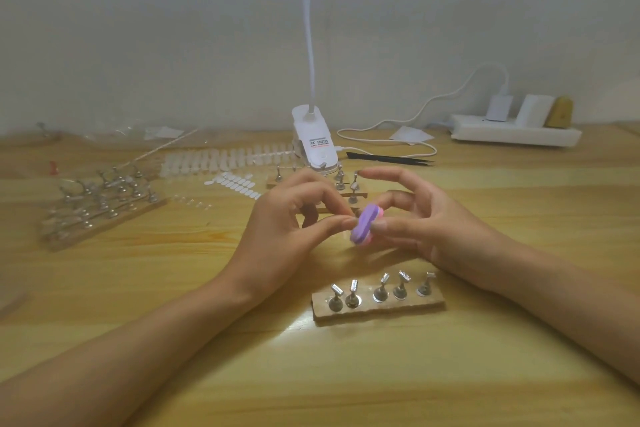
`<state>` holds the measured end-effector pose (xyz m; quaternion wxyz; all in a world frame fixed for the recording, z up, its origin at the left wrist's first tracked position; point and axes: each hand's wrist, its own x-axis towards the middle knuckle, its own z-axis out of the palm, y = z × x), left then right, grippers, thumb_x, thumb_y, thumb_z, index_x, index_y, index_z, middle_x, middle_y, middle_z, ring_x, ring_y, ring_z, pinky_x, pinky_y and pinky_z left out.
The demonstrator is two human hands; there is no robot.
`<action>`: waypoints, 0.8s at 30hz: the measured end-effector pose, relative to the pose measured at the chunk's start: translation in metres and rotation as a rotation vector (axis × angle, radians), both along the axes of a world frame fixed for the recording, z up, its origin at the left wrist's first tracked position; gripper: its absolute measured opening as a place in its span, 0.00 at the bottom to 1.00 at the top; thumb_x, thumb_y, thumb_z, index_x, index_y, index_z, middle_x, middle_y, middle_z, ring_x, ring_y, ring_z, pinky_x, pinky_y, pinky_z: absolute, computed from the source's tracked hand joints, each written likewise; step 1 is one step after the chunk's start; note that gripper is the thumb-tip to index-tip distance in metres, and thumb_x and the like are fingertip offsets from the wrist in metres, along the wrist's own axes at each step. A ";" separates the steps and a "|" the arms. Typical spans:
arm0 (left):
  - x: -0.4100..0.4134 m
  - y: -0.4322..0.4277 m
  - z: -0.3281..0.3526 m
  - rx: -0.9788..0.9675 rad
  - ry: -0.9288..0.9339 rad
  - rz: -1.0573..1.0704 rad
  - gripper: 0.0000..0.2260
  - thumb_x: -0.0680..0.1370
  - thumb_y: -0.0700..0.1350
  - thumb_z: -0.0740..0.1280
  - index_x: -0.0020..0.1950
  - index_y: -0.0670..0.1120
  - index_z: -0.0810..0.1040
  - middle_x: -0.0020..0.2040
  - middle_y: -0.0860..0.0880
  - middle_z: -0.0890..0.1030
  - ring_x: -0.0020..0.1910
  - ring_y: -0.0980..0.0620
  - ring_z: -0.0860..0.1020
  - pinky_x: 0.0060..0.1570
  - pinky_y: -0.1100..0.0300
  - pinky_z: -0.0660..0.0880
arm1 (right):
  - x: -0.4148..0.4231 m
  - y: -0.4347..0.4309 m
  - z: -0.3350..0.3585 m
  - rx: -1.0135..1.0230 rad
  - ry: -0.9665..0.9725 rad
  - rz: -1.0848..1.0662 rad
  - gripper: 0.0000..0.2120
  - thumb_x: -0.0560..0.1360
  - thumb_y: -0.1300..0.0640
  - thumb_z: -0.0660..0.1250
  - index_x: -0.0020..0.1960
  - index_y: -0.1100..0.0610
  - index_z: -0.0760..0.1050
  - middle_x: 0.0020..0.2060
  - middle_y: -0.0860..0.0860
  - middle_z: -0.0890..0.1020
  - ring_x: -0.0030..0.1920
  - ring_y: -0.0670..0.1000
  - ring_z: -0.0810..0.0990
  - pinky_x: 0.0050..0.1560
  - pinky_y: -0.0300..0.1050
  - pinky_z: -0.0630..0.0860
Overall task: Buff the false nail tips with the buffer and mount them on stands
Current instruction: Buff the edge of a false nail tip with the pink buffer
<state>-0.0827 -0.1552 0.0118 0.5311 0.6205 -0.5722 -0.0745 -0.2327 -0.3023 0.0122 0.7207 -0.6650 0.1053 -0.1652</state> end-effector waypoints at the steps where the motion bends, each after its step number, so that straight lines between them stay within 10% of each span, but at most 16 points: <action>1: 0.000 0.000 0.000 -0.003 -0.004 0.005 0.05 0.71 0.43 0.76 0.39 0.50 0.82 0.44 0.56 0.78 0.35 0.59 0.73 0.37 0.70 0.71 | 0.000 0.001 -0.001 -0.040 0.014 0.039 0.33 0.68 0.65 0.76 0.70 0.50 0.71 0.48 0.57 0.82 0.48 0.61 0.86 0.48 0.50 0.83; 24: -0.001 0.002 0.000 0.043 0.013 -0.029 0.03 0.70 0.45 0.76 0.39 0.50 0.84 0.44 0.58 0.78 0.34 0.59 0.71 0.37 0.73 0.68 | 0.002 -0.004 -0.001 -0.011 -0.006 0.005 0.34 0.68 0.66 0.73 0.71 0.49 0.71 0.46 0.56 0.80 0.48 0.55 0.85 0.50 0.45 0.82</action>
